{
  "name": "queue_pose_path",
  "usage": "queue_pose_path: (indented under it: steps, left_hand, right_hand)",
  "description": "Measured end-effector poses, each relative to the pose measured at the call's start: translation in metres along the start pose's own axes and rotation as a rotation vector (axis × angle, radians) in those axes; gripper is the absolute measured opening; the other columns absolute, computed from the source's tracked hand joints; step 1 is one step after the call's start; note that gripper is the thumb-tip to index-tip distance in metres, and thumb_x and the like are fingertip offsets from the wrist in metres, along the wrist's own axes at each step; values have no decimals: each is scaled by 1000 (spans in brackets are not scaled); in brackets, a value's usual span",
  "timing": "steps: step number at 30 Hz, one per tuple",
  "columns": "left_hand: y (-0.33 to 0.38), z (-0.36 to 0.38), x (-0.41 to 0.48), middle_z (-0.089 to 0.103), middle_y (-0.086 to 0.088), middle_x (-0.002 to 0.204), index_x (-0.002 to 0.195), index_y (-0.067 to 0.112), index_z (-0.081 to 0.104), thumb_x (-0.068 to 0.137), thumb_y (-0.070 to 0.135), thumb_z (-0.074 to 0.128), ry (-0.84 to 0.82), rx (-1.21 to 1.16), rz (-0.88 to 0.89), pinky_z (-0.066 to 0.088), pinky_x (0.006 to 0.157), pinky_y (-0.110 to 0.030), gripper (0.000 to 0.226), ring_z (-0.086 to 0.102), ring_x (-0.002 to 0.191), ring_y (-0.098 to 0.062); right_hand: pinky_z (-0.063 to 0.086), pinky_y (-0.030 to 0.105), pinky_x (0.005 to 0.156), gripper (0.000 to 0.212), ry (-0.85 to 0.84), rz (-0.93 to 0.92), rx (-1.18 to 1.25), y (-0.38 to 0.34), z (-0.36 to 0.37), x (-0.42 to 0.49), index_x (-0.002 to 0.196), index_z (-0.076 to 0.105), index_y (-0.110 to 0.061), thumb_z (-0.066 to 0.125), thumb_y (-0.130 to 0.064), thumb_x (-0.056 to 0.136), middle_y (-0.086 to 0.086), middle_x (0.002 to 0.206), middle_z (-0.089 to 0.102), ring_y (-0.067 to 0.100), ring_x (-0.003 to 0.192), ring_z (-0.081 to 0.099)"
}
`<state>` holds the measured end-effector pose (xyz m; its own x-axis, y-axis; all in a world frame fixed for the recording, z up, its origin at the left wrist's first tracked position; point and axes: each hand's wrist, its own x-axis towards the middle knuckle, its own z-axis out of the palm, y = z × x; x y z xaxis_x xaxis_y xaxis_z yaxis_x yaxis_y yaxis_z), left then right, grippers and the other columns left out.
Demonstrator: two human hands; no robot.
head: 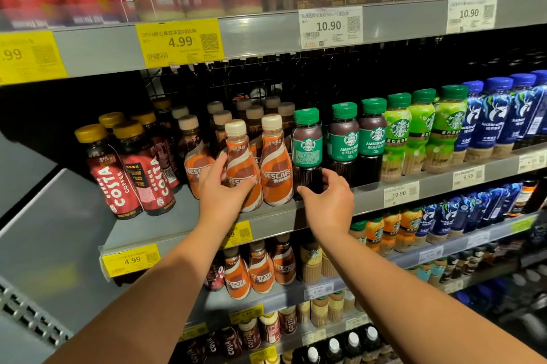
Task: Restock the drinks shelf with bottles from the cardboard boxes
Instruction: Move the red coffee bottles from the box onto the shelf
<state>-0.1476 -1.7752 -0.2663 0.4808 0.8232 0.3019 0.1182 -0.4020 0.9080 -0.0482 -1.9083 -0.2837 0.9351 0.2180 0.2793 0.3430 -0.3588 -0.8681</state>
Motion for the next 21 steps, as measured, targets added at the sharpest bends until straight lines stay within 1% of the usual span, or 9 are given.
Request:
queue_pose_path:
  steps: [2, 4, 8, 13, 17, 19, 21]
  left_hand:
    - [-12, -1, 1, 44, 3, 135, 142, 25, 41, 72, 11, 79, -44, 6, -21, 40, 104, -32, 82, 49, 120, -14]
    - [-20, 0, 3, 46, 0, 139, 144, 25, 39, 68, 9, 80, -58, 20, -23, 42, 103, -35, 88, 50, 122, -17]
    - [-22, 2, 6, 47, -1, 138, 143, 24, 39, 67, 9, 82, -45, 10, -36, 44, 99, -31, 88, 53, 118, -16]
    - [-20, 3, 5, 44, -2, 138, 142, 20, 39, 69, 8, 81, -26, 22, -29, 42, 95, -27, 85, 51, 118, -17]
    - [-17, 2, 2, 43, -3, 137, 142, 19, 40, 70, 9, 81, -28, 33, -31, 43, 100, -31, 84, 51, 119, -18]
    - [-13, 1, -1, 40, -3, 137, 143, 19, 37, 73, 11, 79, -43, 56, -23, 41, 101, -28, 83, 48, 120, -18]
    - [-9, -1, -6, 39, -2, 134, 144, 19, 36, 76, 15, 77, -52, 102, -8, 39, 98, -25, 80, 47, 119, -17]
  right_hand:
    - [42, 31, 97, 58, 2, -9, 4, 0, 0, -1, 135, 51, -13, 73, -27, 83, 3, 130, 56, 19, 120, 52]
    - [42, 31, 98, 58, 4, -17, 9, 2, 0, -1, 135, 51, -12, 72, -26, 83, 4, 130, 56, 20, 121, 52]
    - [41, 31, 100, 58, 7, -25, 2, 3, 0, -1, 136, 50, -11, 71, -26, 84, 4, 132, 55, 20, 123, 51]
    - [42, 32, 100, 57, 14, -30, -14, 4, 1, 0, 135, 51, -11, 72, -26, 84, 5, 132, 56, 21, 122, 51]
    - [42, 31, 99, 58, 13, -22, -18, 3, 0, 0, 134, 51, -11, 73, -26, 83, 6, 131, 57, 21, 122, 52]
    - [42, 30, 97, 59, 15, -13, -14, 1, -2, 0, 134, 52, -10, 74, -27, 82, 5, 130, 57, 20, 120, 52]
    - [42, 28, 92, 56, 26, -17, -20, -1, -5, -2, 131, 53, -10, 73, -28, 82, 5, 125, 58, 19, 114, 54]
